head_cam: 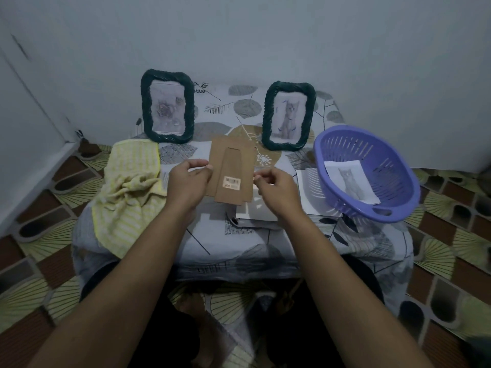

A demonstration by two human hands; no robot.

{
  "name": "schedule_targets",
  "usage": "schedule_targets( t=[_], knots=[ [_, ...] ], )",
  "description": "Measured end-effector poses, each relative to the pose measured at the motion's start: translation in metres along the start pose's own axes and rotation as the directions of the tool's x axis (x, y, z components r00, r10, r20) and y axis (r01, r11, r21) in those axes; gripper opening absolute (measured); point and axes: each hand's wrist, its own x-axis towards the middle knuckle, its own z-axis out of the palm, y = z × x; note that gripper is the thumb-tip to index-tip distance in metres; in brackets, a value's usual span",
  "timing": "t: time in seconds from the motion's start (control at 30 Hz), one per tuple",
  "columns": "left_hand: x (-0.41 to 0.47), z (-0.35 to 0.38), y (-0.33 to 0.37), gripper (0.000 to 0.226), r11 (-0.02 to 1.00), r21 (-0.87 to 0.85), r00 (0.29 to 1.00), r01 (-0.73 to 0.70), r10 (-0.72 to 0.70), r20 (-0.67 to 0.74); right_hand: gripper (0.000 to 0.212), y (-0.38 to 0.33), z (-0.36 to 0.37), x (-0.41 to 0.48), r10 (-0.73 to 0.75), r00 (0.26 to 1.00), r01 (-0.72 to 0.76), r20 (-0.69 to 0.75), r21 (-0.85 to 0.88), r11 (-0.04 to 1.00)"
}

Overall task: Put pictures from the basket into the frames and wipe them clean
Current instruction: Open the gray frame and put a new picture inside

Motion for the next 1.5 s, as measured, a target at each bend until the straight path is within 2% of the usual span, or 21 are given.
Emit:
schedule_targets(
  t=[0.2,0.4,0.57,0.67,0.77,1.03,1.17,1.5],
  knots=[
    [-0.016,0.033,-0.009,0.008,1.0,-0.021,0.999,-0.007,0.008,0.04,0.009,0.018,-0.033,0.004,0.077,0.994,-0.068,-0.081,0.108,0.992],
    [-0.023,0.053,-0.028,0.008,0.996,0.093,0.999,0.015,-0.018,0.03,0.011,0.035,-0.047,0.003,0.13,0.989,-0.128,-0.076,0.029,0.991],
    [-0.027,0.054,-0.037,0.013,0.911,0.413,0.999,0.005,0.013,-0.041,0.004,0.045,-0.047,0.003,0.167,0.985,-0.168,-0.036,-0.024,0.985],
    [-0.031,0.054,-0.037,0.018,0.87,0.492,0.998,-0.023,0.047,-0.037,0.008,0.049,-0.047,0.004,0.175,0.984,-0.176,-0.022,-0.076,0.981],
    [-0.031,0.055,-0.042,0.019,0.857,0.513,0.997,-0.048,0.071,-0.026,0.006,0.054,-0.047,0.005,0.193,0.981,-0.195,-0.025,-0.109,0.975],
    [-0.031,0.057,-0.042,0.018,0.841,0.537,0.995,-0.066,0.099,-0.033,0.017,0.055,-0.041,0.006,0.206,0.977,-0.212,-0.05,-0.226,0.951],
    [-0.032,0.055,-0.041,0.017,0.845,0.529,0.994,-0.075,0.104,-0.024,0.005,0.05,-0.043,0.001,0.188,0.98,-0.197,-0.058,-0.297,0.934],
    [-0.033,0.055,-0.04,0.017,0.827,0.557,0.995,-0.078,0.103,-0.014,0.014,0.044,-0.041,-0.004,0.158,0.983,-0.181,-0.089,-0.385,0.905]
  ],
)
